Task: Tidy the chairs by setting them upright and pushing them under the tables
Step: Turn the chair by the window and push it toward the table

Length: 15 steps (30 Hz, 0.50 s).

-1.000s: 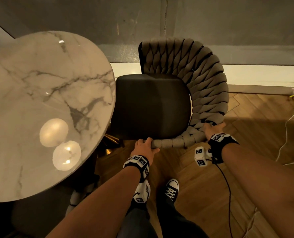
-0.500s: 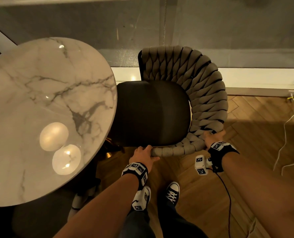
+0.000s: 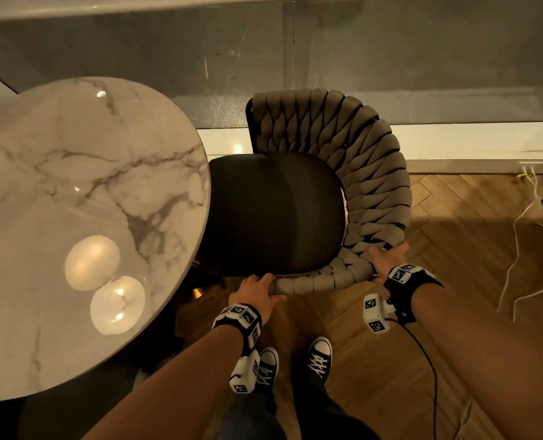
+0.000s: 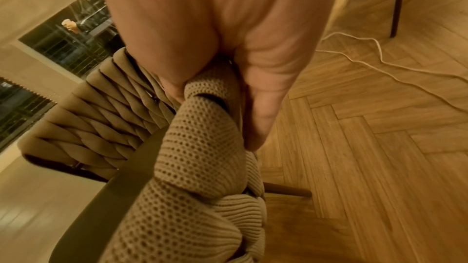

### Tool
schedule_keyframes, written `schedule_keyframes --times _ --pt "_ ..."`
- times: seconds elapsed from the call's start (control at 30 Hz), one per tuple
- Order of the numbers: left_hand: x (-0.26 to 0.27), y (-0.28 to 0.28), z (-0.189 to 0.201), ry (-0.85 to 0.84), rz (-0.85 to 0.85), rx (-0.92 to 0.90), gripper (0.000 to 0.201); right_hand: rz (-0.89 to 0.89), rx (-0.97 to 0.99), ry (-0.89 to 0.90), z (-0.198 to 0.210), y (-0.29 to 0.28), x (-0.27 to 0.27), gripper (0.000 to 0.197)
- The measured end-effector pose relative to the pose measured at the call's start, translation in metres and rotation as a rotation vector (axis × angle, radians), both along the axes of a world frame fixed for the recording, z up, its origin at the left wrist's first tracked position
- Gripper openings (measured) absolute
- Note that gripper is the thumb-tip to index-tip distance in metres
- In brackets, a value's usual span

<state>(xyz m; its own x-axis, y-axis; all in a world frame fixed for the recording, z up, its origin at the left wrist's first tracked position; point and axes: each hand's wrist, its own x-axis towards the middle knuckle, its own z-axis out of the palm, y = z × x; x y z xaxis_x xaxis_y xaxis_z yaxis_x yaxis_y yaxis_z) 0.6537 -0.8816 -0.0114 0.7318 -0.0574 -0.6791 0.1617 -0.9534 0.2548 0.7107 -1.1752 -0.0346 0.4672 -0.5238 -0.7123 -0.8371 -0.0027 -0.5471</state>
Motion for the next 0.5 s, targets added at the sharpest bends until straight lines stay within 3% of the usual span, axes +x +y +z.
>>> schedule_keyframes --times 0.2,0.3,0.5 --pt "0.012 0.009 0.01 0.052 -0.162 0.029 0.045 -0.01 0.015 0.029 0.008 -0.001 0.0 0.057" --pt "0.014 0.011 0.014 0.079 -0.164 0.029 0.048 0.004 0.034 -0.003 0.01 0.0 -0.001 0.036" --pt "0.012 0.012 0.018 0.098 -0.142 0.011 0.047 0.133 0.058 -0.107 0.03 0.002 -0.012 0.021"
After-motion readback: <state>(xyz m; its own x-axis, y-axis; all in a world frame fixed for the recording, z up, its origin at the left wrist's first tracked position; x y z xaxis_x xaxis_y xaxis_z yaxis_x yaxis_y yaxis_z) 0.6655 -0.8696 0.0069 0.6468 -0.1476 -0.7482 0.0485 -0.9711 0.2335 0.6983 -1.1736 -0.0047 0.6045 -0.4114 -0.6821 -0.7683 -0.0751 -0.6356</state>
